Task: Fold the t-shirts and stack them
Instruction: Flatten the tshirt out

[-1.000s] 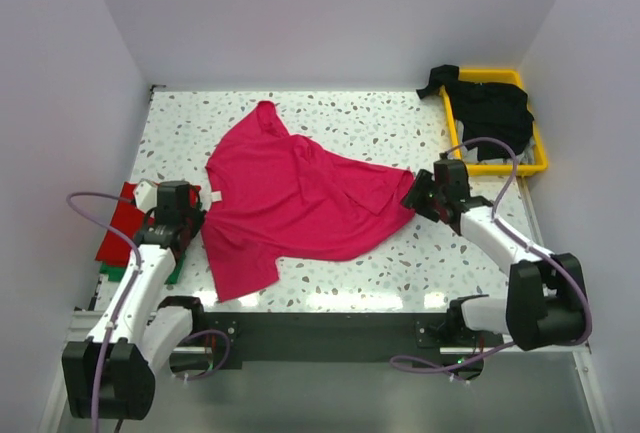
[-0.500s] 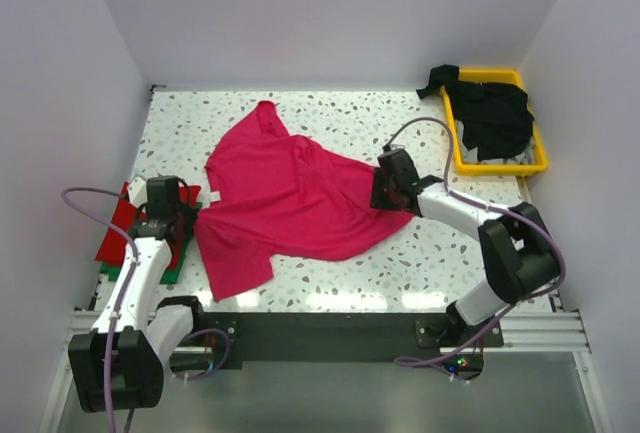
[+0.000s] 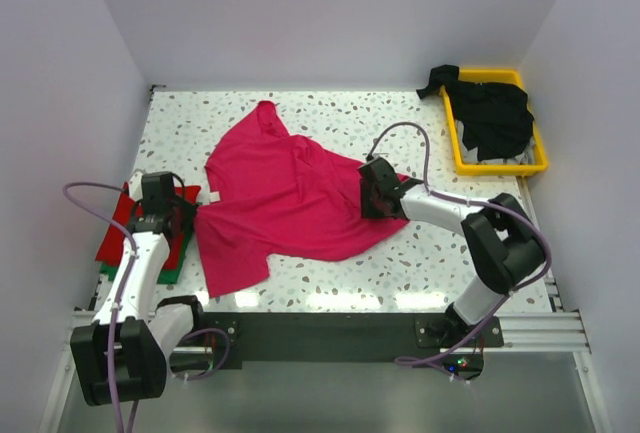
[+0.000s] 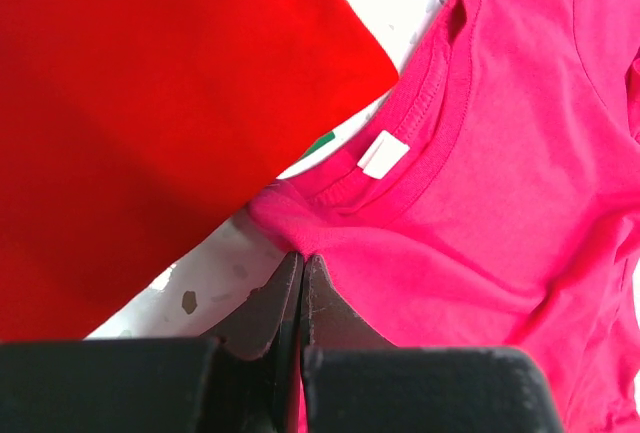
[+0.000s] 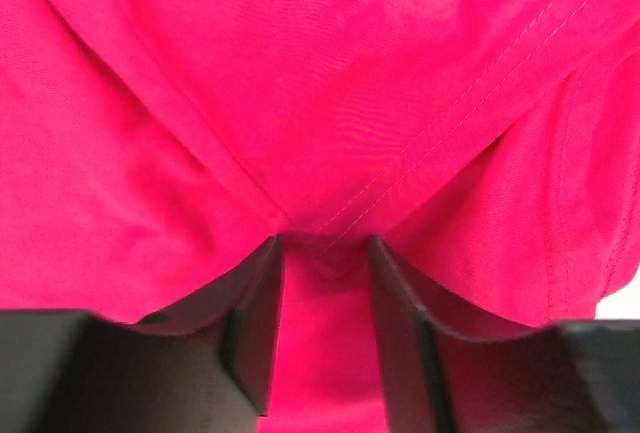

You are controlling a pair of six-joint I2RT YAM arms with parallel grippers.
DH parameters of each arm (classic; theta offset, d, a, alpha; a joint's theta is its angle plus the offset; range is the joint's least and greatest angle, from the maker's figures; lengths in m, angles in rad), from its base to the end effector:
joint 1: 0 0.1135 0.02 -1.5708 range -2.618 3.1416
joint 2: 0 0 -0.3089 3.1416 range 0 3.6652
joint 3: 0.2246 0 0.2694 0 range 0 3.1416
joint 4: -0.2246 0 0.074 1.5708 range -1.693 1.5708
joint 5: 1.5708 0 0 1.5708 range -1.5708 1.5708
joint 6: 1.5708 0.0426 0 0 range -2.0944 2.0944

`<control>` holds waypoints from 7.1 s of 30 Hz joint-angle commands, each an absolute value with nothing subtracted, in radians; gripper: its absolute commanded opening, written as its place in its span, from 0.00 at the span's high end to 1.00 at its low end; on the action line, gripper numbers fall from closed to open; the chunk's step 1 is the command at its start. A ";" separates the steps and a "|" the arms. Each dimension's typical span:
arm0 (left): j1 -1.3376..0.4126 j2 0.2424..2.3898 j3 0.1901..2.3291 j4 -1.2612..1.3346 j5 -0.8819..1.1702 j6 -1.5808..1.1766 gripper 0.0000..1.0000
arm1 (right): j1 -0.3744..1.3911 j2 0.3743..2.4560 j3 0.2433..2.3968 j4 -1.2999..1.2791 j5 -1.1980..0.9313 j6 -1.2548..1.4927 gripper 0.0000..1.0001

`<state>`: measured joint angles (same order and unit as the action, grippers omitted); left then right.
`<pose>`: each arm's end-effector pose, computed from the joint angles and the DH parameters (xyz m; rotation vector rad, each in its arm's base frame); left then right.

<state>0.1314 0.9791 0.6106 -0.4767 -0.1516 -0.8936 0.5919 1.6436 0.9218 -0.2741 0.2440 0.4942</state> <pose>0.1889 0.0315 0.2444 -1.2419 2.0656 -0.1703 0.2895 0.1823 0.1963 -0.0319 2.5266 0.1207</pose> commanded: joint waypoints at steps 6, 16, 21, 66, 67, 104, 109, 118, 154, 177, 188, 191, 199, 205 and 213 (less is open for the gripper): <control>0.144 0.996 0.632 -0.410 -0.115 -0.845 1.00 | 0.597 1.687 0.980 -0.287 0.299 0.502 0.72; 0.150 1.019 0.646 -0.397 -0.089 -0.816 1.00 | 0.552 1.689 1.205 -0.416 0.411 0.442 0.98; 0.150 1.038 0.647 -0.385 -0.054 -0.799 1.00 | 0.402 1.808 1.397 -0.437 0.356 0.423 1.00; 0.150 1.124 0.788 -0.357 -0.028 -0.724 1.00 | 0.215 1.539 0.990 -0.223 0.034 0.652 0.61; 0.149 1.124 0.788 -0.356 -0.028 -0.723 1.00 | 0.215 1.537 0.948 -0.203 0.016 0.658 0.61; 0.153 1.138 0.877 -0.364 -0.025 -0.794 1.00 | 0.218 1.813 1.452 -0.356 -0.023 0.552 1.00; 0.153 1.178 0.877 -0.344 -0.008 -0.811 1.00 | 0.221 2.078 1.693 -0.400 -0.104 0.534 0.73; 0.153 1.161 0.853 -0.338 -0.040 -0.799 1.00 | 0.221 1.951 1.527 -0.338 -0.045 0.534 0.43; 0.160 1.163 0.839 -0.334 -0.038 -0.770 1.00 | 0.195 2.046 1.414 -0.184 -0.011 0.638 0.69; 0.160 1.103 0.831 -0.367 -0.040 -0.770 1.00 | 0.158 1.755 1.289 -0.288 -0.015 0.589 0.98; 0.160 0.960 0.877 -0.413 -0.005 -0.785 1.00 | 0.137 1.390 1.203 -0.400 -0.009 0.568 1.00; 0.161 0.901 0.937 -0.436 0.020 -0.802 1.00 | 0.132 1.266 1.204 -0.460 -0.003 0.569 1.00; 0.160 0.710 1.089 -0.479 0.078 -0.810 1.00 | 0.127 1.023 1.357 -0.635 0.058 0.542 1.00; 0.160 0.675 1.317 -0.560 0.077 -0.772 1.00 | 0.127 0.947 1.586 -0.773 0.084 0.531 0.98; 0.160 0.768 1.555 -0.552 0.058 -0.765 1.00 | 0.126 0.957 1.772 -0.807 0.114 0.523 0.96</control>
